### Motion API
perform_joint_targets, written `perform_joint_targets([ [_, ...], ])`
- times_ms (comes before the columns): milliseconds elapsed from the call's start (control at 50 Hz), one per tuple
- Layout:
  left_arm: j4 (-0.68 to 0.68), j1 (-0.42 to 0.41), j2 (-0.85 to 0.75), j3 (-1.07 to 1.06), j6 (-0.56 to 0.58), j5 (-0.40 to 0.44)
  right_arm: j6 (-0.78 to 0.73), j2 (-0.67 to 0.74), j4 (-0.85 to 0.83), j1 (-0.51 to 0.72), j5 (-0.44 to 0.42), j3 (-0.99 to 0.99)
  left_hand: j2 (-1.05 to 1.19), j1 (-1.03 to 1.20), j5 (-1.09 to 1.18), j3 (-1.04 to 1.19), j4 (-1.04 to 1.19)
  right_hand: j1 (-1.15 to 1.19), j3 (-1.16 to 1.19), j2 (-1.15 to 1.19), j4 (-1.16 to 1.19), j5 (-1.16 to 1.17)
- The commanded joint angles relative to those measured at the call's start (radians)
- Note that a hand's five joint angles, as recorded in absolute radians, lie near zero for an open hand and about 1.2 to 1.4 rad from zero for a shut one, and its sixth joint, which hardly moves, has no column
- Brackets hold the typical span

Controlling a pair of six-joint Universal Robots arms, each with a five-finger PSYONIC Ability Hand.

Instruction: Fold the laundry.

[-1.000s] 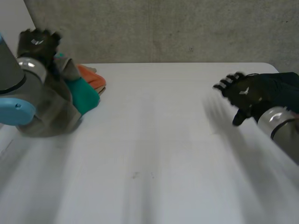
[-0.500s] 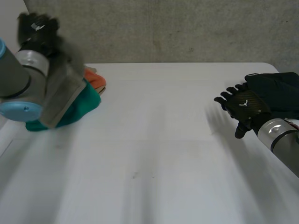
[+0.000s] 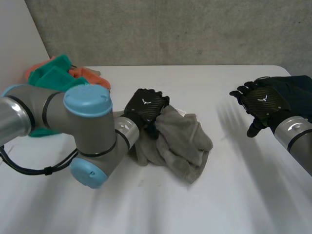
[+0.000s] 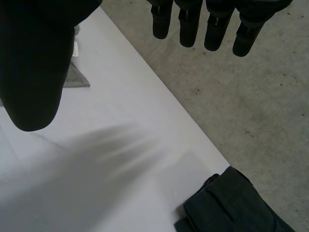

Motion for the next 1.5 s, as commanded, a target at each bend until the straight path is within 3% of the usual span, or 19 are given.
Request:
perform_joint_targets([
  [20,-0.054,0.005,0.198,-0.102,0.011,-0.081,0.093,-0.012,0.076,0.003,-0.018,-0.059,-0.108,-0.072,-0.099,-0.112,-0.102,-0.049,-0.032,-0.030,-0.034,-0.047],
  [140,-0.026,-0.001,0.369,-0.259,-0.030,-0.156,0.168,0.020,0.314,0.012,-0.085,-0.211,-0.138,-0.102,-0.128,-0.141,-0.131,-0.049,-0.032,-0.030,-0.034,-0.047],
  [300,-0.031,-0.047,0.422,-0.402,-0.323,-0.283,0.200,0.210,0.478,0.026,-0.177,-0.434,-0.120,-0.084,-0.111,-0.123,-0.114,-0.049,-0.032,-0.030,-0.034,-0.047],
  [420,-0.035,-0.076,0.344,-0.417,-0.502,-0.281,0.190,0.347,0.478,0.113,-0.174,-0.537,-0.050,-0.013,-0.040,-0.053,-0.043,-0.049,-0.032,-0.030,-0.034,-0.047],
  [660,0.040,-0.136,0.121,-0.313,-0.535,-0.241,0.193,0.545,0.464,0.195,-0.173,-0.636,-0.079,-0.043,-0.070,-0.082,-0.072,-0.024,-0.007,-0.006,-0.009,-0.022],
  [740,0.051,-0.153,0.045,-0.253,-0.530,-0.241,0.200,0.553,0.442,0.198,-0.173,-0.639,-0.079,-0.043,-0.070,-0.082,-0.072,0.413,0.430,0.431,0.428,0.415],
  [760,0.052,-0.153,0.025,-0.238,-0.530,-0.241,0.202,0.551,0.429,0.199,-0.173,-0.638,-0.079,-0.043,-0.070,-0.082,-0.072,0.658,0.675,0.676,0.673,0.660],
  [840,0.052,-0.154,-0.054,-0.162,-0.530,-0.242,0.204,0.537,0.404,0.201,-0.171,-0.633,-0.024,0.013,-0.014,-0.027,-0.017,1.171,1.188,1.190,1.186,1.173],
  [900,0.052,-0.154,-0.090,-0.115,-0.529,-0.244,0.204,0.517,0.403,0.198,-0.170,-0.632,0.225,0.261,0.235,0.222,0.232,1.173,1.190,1.191,1.188,1.175],
  [920,0.054,-0.154,-0.103,-0.093,-0.527,-0.248,0.204,0.505,0.401,0.198,-0.167,-0.629,0.549,0.585,0.558,0.546,0.556,1.173,1.190,1.191,1.188,1.175],
  [980,0.054,-0.154,-0.111,-0.070,-0.515,-0.254,0.205,0.481,0.401,0.193,-0.153,-0.626,0.956,0.992,0.966,0.953,0.963,1.173,1.190,1.191,1.188,1.175],
  [1120,0.041,-0.134,0.003,-0.052,-0.451,-0.259,0.188,0.381,0.401,0.185,-0.108,-0.610,0.957,0.993,0.966,0.954,0.964,1.173,1.190,1.191,1.188,1.175],
  [1300,0.002,0.008,0.371,-0.084,-0.290,-0.242,0.165,0.103,0.399,0.159,-0.087,-0.586,0.957,0.993,0.966,0.954,0.964,1.173,1.190,1.191,1.188,1.175],
  [1400,-0.040,0.047,0.428,-0.086,-0.205,-0.228,0.164,-0.061,0.401,0.158,-0.095,-0.552,0.957,0.993,0.966,0.954,0.964,1.173,1.190,1.191,1.188,1.175],
  [1500,-0.055,0.080,0.411,-0.099,-0.188,-0.187,0.161,-0.102,0.396,0.187,-0.095,-0.498,0.957,0.993,0.966,0.954,0.964,1.173,1.190,1.191,1.188,1.175],
])
